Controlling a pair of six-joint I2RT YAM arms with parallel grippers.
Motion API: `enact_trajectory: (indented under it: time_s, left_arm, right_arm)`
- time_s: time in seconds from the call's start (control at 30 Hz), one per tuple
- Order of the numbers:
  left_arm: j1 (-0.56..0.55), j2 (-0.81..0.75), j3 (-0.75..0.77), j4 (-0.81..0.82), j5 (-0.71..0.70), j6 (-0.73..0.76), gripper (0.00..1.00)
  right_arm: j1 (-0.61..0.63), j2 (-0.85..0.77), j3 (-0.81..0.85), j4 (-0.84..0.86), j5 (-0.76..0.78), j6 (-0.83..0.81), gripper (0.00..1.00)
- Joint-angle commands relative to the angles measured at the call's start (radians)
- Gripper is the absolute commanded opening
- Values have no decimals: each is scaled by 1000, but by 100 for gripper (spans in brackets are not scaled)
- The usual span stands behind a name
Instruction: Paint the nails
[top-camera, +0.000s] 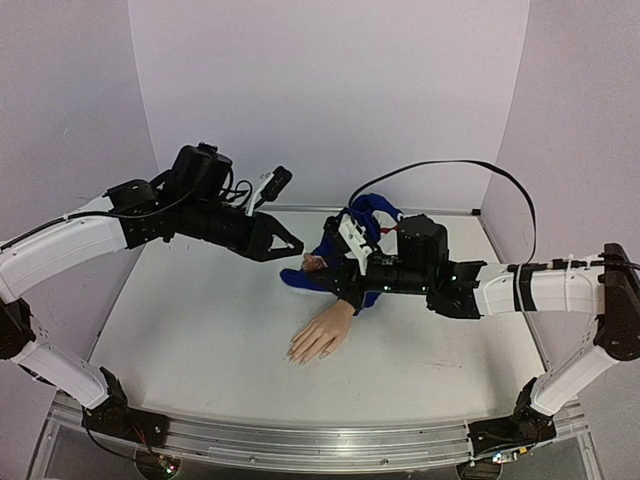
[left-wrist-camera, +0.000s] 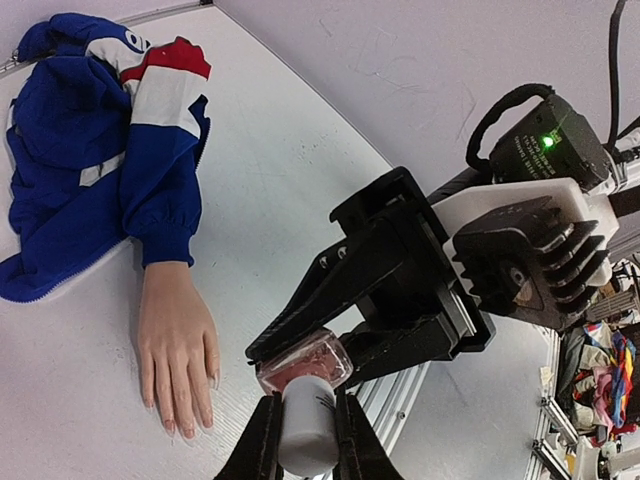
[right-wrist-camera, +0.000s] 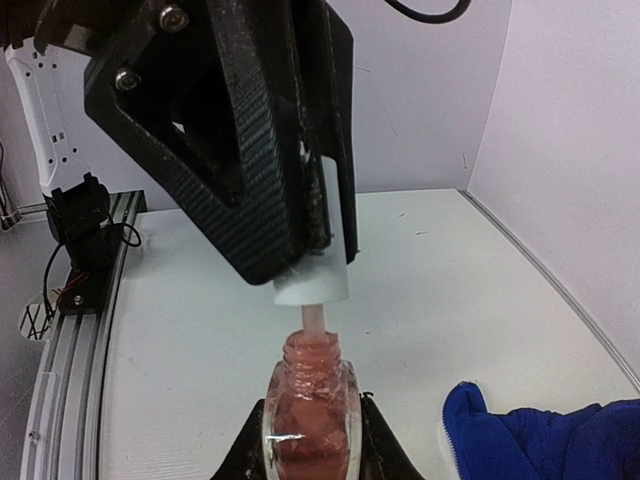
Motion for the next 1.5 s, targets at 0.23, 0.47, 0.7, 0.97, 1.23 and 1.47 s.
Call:
enact_trajectory:
  time_s: [0.23, 0.47, 0.7, 0.97, 1.23, 1.47]
  left_arm:
    - [1, 36, 75, -47, -16, 28, 0]
    - [1, 94, 153, -172, -145, 21, 0]
    - [2, 155, 215, -276, -245, -9, 0]
    - [12, 182, 203, -305, -216, -9, 0]
    - [37, 208, 198, -307, 103, 196, 0]
    - [37, 150, 162, -312, 443, 539, 0]
  right_arm:
    - [5, 22, 90, 55, -33, -15, 0]
    - [37, 59, 119, 68, 153, -74, 0]
    - [86, 145, 141, 277, 454, -162, 0]
    - [85, 191, 213, 328, 349, -148, 0]
    - [-67, 154, 267, 305, -351, 194, 0]
    - [-102, 243, 378, 589, -877, 712, 0]
